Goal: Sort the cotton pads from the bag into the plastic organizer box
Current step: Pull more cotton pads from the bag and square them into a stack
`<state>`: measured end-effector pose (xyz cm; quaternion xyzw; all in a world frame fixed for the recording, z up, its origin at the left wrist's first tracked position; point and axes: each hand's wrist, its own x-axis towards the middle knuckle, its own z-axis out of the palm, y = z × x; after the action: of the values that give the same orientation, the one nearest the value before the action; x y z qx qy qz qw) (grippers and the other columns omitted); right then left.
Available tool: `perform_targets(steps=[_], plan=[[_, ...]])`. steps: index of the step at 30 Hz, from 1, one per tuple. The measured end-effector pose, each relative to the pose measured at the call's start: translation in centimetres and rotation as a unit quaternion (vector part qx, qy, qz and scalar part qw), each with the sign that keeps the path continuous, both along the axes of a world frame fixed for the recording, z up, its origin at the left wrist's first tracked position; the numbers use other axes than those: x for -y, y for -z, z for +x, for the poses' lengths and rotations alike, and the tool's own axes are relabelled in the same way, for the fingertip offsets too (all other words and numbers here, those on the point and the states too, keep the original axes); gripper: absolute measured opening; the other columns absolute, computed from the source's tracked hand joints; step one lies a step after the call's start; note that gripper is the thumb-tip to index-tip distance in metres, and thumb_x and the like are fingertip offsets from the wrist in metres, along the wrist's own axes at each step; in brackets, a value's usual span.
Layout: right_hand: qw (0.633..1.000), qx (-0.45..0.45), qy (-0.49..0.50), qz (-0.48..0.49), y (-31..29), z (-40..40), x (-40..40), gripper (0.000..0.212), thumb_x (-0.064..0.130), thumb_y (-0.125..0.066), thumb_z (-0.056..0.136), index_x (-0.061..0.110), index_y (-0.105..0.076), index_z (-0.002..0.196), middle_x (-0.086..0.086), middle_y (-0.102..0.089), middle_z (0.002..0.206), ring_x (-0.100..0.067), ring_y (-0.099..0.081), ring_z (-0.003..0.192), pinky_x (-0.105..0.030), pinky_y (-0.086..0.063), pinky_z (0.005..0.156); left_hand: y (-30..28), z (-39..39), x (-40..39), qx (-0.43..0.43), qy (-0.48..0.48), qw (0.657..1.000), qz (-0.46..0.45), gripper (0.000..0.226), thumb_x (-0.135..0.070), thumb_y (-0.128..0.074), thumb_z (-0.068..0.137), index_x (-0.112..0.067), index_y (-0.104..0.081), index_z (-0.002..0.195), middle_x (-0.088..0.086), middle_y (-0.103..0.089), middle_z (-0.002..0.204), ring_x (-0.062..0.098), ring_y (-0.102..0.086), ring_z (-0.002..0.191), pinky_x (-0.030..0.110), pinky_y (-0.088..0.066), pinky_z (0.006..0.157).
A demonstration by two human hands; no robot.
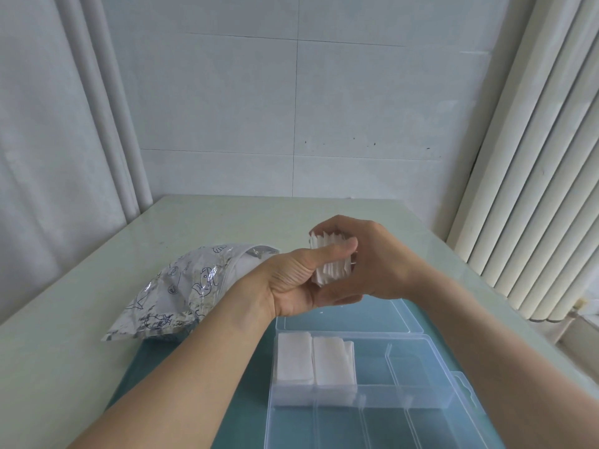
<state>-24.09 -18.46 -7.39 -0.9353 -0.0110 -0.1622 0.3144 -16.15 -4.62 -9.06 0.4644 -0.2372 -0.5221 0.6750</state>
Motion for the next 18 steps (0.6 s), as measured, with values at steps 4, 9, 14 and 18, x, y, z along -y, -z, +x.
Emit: perform_targets(steps=[4,9,14,18], plan=[[0.995,-0.056,-0.041,0.070,-0.08,-0.31,0.25,0.115,0.017,-0.102,0.047,0.034,-0.044,0.144,0.010,-0.057,0.128,-0.005,-0.064,0.109,-0.030,-0.060,0.083,0.14,-0.03,0.23,-0.015,-0.003,1.000,-0.013,0.014,-0.025,-0.070,0.082,-0.016,-0.079,0.087,0.008,-0.071,0.097,0.025,-0.068,0.094,0.041,-0.054,0.089],[0.999,-0.021,-0.019,0.039,-0.42,-0.55,0.60,0.075,0.024,-0.099,0.055,0.025,-0.066,0.123,0.015,-0.071,0.106,0.003,-0.066,0.097,-0.018,-0.053,0.077,-0.16,0.00,-0.10,-0.013,0.010,1.000,-0.020,0.012,-0.020,-0.069,0.084,-0.015,-0.079,0.086,0.010,-0.072,0.095,0.027,-0.070,0.090,0.054,-0.052,0.095],[0.997,-0.013,-0.030,0.070,-0.29,-0.37,0.13,0.104,0.015,-0.100,0.053,0.025,-0.049,0.144,0.010,-0.063,0.127,0.004,-0.063,0.108,-0.018,-0.054,0.085,-0.07,-0.11,0.17,0.002,0.004,1.000,-0.004,0.007,-0.020,-0.071,0.077,-0.017,-0.075,0.083,0.003,-0.066,0.082,0.014,-0.065,0.073,0.029,-0.059,0.067],[0.998,-0.046,0.002,0.040,-0.31,-0.61,0.46,0.096,0.020,-0.099,0.056,0.029,-0.052,0.139,0.023,-0.063,0.118,0.010,-0.059,0.110,-0.033,-0.050,0.102,-0.14,0.17,0.24,-0.016,-0.057,0.998,-0.004,0.024,-0.019,-0.076,0.071,-0.018,-0.068,0.093,-0.001,-0.054,0.072,0.009,-0.053,0.064,0.025,-0.052,0.069]])
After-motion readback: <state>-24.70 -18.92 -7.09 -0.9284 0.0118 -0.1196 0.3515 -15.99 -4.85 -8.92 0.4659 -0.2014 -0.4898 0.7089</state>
